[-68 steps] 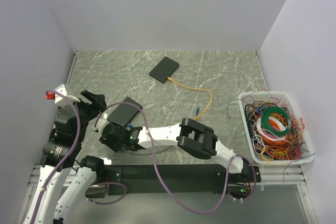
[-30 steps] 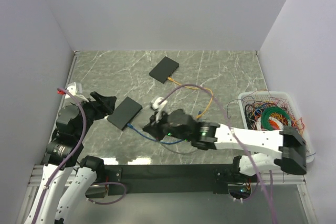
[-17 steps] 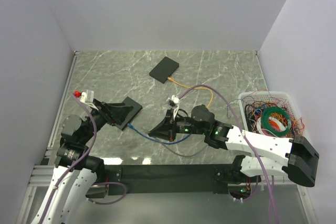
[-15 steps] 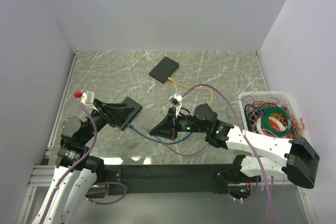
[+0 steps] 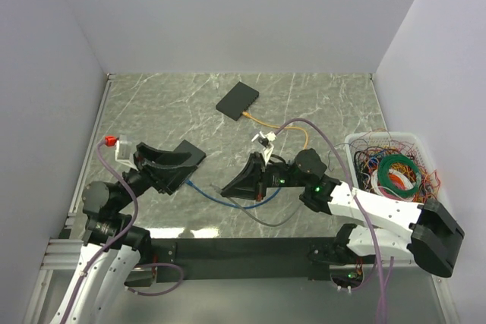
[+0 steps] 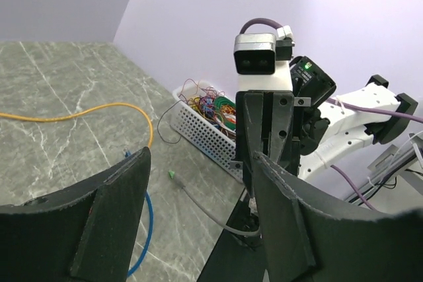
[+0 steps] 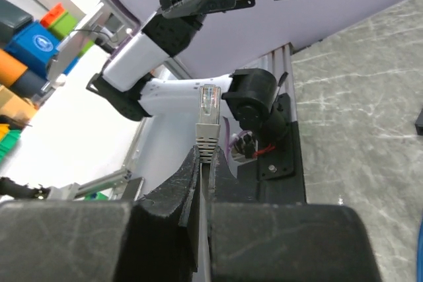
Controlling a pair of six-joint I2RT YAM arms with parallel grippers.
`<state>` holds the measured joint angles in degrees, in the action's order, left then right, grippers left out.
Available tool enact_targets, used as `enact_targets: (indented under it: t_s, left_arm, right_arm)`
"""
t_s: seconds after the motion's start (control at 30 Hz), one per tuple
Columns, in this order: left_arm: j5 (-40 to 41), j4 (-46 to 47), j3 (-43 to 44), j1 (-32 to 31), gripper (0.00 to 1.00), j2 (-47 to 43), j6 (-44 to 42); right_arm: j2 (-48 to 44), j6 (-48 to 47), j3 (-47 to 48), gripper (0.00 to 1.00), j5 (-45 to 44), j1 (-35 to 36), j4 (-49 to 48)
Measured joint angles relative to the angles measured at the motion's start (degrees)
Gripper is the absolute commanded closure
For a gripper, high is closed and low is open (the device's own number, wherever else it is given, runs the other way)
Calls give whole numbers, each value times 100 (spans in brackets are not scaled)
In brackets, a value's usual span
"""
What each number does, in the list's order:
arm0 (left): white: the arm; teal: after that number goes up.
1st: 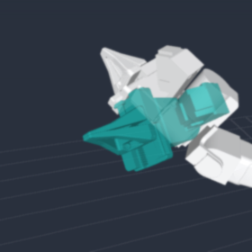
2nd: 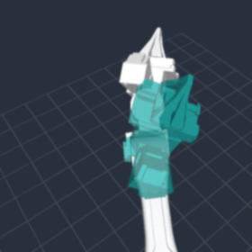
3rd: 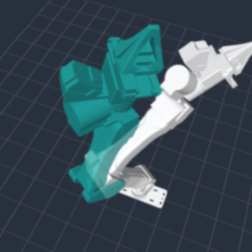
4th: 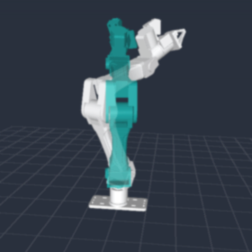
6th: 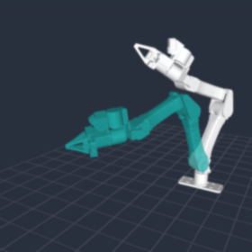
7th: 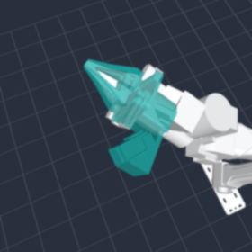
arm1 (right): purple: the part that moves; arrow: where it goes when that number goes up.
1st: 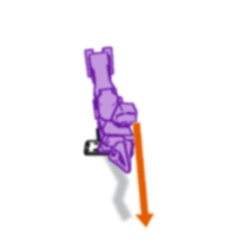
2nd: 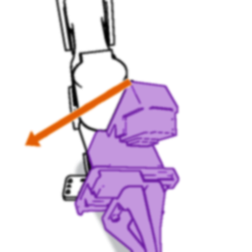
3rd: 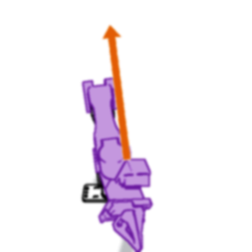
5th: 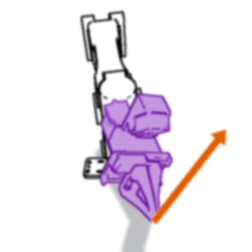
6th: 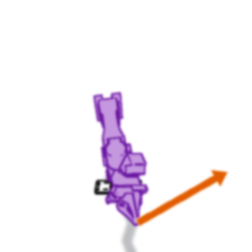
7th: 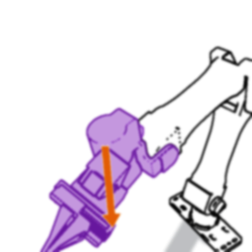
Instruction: Insert the plug into the switch port
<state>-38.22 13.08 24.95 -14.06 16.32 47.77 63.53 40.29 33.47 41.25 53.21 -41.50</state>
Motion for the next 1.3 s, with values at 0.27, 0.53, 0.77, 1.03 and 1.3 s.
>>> enact_targets:
  t_s: [0.27,0.53,0.77,1.03,1.3]
  left_arm:
    - [798,-601,7,0,34,203,-168]
    - [2494,-1587,109,0,30,1567,-404]
    - [3392,-1827,120,0,28,2603,-562]
    - [4959,-2004,304,2,24,3117,-614]
    - [5464,-2081,916,332,19,4835,-708]
  right_arm:
    - [-52,-713,72,100,-457,-101,1117]
    - [715,-1349,378,100,-1497,-350,2562]
    - [946,-1650,518,100,-2000,-350,3130]
    - [949,-1714,514,100,-2133,-350,3222]
    - [916,-1716,439,100,-2135,-350,3235]
